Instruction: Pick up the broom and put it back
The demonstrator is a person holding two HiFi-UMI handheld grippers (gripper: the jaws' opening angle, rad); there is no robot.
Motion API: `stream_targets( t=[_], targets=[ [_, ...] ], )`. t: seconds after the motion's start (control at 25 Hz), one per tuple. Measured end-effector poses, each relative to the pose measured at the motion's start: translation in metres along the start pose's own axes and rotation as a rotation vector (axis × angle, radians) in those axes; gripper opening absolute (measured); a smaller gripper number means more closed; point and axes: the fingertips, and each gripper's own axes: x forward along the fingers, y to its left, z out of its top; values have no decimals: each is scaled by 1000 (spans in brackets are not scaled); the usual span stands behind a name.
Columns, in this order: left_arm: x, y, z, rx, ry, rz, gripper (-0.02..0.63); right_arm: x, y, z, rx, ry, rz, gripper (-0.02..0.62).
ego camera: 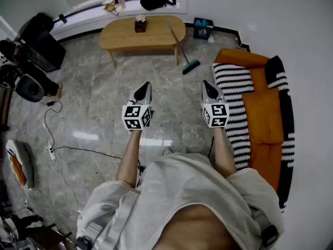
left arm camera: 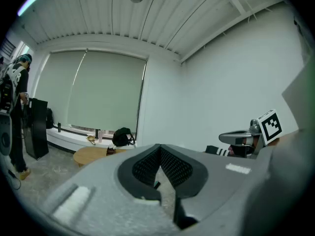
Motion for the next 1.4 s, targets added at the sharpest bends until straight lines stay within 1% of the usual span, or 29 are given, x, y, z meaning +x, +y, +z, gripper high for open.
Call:
stream_targets(
  t=[0.36,0.52,0.64,1.04,1.4],
  targets=[
    [-4,8,0,3,-4,1,0,1,5,0,14,-3,-4,0],
    [-3,19,0,10,-4,8,0,6,6,8,45,-45,-12,0],
    [-1,24,-1,9,-2,4,0,11,6,11,51,-57,-23,1],
    [8,43,-12,11,18,-36,0,24,21,8,19,-33,-44,0],
    [37,51,-22,13,42,-62,0,53,17,-8,17,-1,-30,0]
  ],
)
